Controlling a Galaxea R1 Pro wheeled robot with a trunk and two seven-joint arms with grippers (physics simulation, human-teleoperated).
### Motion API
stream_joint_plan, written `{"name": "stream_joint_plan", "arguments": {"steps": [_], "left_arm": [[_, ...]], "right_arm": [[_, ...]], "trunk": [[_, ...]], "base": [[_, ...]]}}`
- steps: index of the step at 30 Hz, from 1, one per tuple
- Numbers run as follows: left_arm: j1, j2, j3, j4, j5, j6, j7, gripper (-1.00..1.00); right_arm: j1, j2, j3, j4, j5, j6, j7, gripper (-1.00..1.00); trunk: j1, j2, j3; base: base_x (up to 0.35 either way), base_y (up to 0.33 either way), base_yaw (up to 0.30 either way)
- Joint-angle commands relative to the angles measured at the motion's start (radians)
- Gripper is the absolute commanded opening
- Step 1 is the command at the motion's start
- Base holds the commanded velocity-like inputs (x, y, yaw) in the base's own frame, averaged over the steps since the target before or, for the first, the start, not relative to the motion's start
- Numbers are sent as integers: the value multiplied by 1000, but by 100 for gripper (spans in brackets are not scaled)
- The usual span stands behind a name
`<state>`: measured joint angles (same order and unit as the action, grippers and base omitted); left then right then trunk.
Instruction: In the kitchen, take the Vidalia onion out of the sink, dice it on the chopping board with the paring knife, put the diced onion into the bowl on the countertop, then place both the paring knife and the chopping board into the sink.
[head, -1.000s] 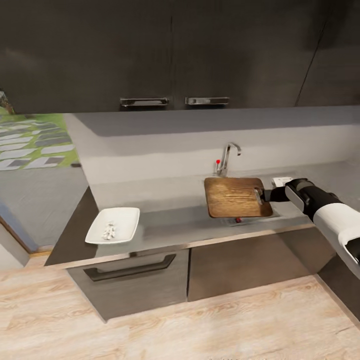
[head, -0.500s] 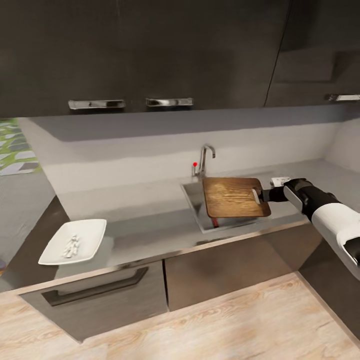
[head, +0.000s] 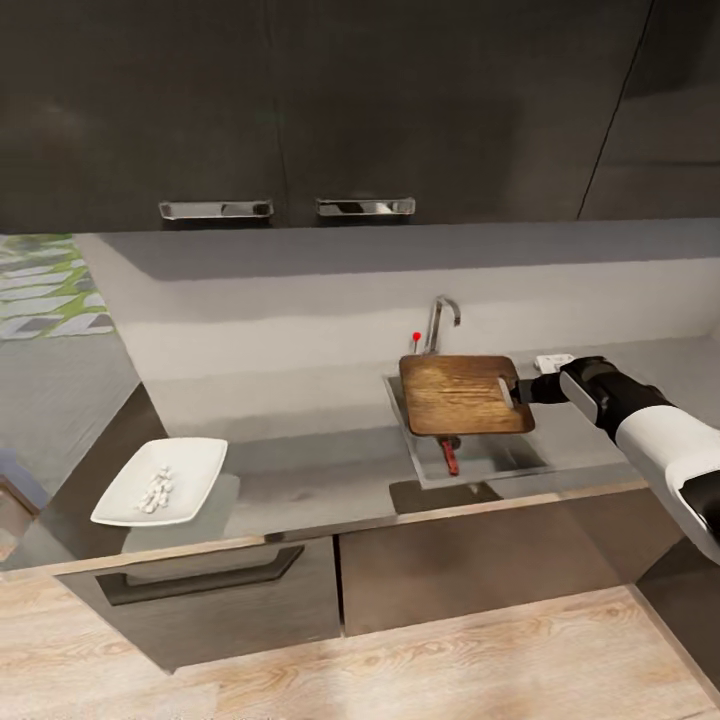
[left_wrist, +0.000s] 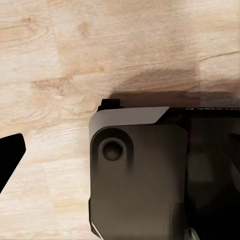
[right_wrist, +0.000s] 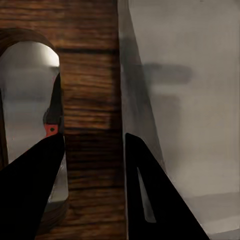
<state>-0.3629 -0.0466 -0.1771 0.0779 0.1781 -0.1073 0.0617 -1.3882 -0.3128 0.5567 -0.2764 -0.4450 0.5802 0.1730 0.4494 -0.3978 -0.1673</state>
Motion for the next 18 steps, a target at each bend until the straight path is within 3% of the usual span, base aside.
{"name": "stream_joint_plan", "arguments": {"steps": [1,5,14,15,16,18], "left_arm": [[-2,-1,-9,5,9,-8,1,100],[-2,-1,-9,5,9,-8,1,100],[-2,-2,-9,5,9,-8,1,100],[-2,-2,-9,5,9,-8,1,100],[-2,-2,-9,5,9,-8,1,100],[-2,-2,-9,5,9,-8,2,100]], "right_arm": [[-1,1,1,-2,0,4,4,-100],[-1,26,0,-2,-1,4,3,-100],[-1,54,-3,-5,0,8,-22,-100],[-1,64,-3,-5,0,9,-40,-100],[-1,87,-4,-5,0,10,-107,-100],[-2,105,-4,-5,0,14,-212,-100]], "trunk": [[1,-2,-2],[1,-2,-2],[1,-2,-2],[1,-2,-2],[1,-2,-2],[1,-2,-2]], "base": [[2,-2,65],[1,-1,21],[0,0,1],[0,0,0],[0,0,0],[0,0,0]]}}
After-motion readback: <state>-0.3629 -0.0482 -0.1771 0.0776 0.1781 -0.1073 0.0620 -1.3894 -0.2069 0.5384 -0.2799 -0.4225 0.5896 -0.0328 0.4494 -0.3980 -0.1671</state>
